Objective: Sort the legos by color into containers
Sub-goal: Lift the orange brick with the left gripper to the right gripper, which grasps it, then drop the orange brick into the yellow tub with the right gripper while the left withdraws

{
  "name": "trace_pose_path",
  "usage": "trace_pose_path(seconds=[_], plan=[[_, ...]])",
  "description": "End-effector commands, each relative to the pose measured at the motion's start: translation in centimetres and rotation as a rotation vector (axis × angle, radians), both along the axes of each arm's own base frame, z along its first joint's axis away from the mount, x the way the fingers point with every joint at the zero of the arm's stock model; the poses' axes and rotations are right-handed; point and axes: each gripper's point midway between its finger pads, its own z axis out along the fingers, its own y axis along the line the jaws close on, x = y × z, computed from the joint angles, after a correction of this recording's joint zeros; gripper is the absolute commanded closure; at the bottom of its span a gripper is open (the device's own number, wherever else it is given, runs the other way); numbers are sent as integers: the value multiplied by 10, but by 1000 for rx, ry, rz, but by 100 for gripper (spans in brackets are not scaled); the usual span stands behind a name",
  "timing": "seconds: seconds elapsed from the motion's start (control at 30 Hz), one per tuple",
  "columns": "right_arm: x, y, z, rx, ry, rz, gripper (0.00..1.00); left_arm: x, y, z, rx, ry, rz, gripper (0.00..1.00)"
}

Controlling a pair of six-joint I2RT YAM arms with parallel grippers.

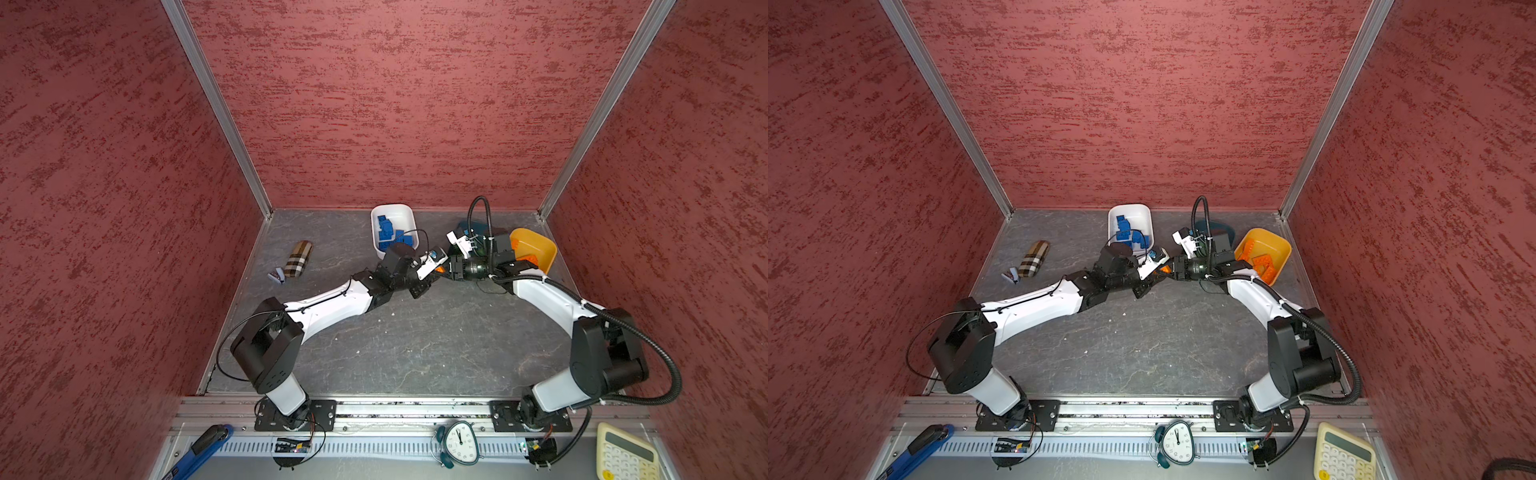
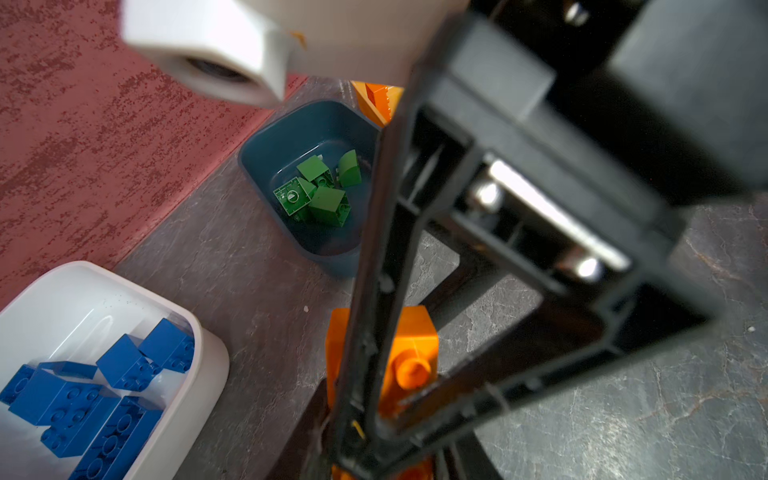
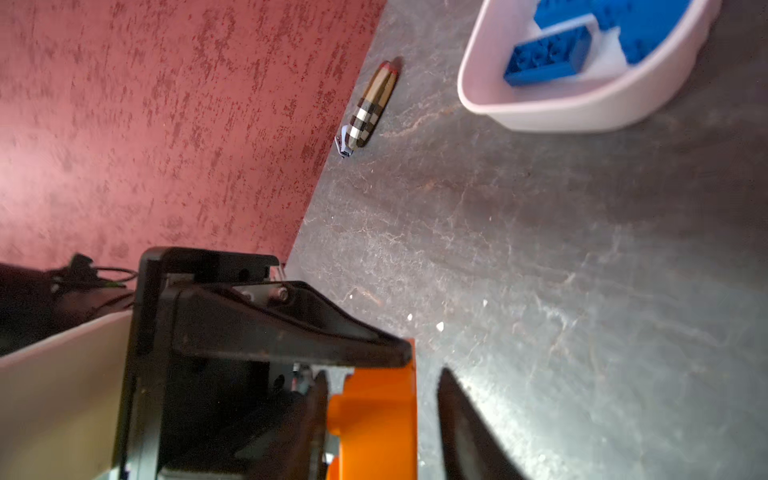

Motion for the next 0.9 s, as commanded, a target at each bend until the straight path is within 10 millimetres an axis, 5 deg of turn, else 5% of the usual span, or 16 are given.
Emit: trace_pose_path(seconds=[0.0, 0.03, 0.13, 0.3, 0.4, 0.53, 0.57, 0.63, 0.67, 0.87], plan=[[9, 3, 13, 1, -72, -1, 81, 4, -7, 7, -9, -19, -4, 100], [13, -3, 13, -13, -85, -33, 87, 8, -4, 7, -7, -20, 25, 92], [37, -43, 16, -46, -112, -200, 96, 22, 9, 10, -9, -59, 136, 37], [85, -180, 7, -189, -140, -706, 99, 47, 65, 18, -89, -95, 388, 0], [97, -255, -6, -228, -108, -962, 98, 57, 120, 23, -161, -89, 568, 0], [110, -306, -23, -299, -88, -1110, 92, 59, 206, 19, -164, -97, 845, 0], [114, -312, -25, -334, -89, -1121, 83, 57, 231, 15, -154, -96, 923, 1], [121, -319, -26, -379, -95, -1125, 48, 49, 272, 7, -139, -81, 1042, 1], [122, -324, -25, -401, -96, -1142, 6, 44, 292, 2, -135, -70, 1102, 1], [93, -344, -15, -490, -217, -1273, 1, 7, 384, -32, -150, -60, 1350, 1]])
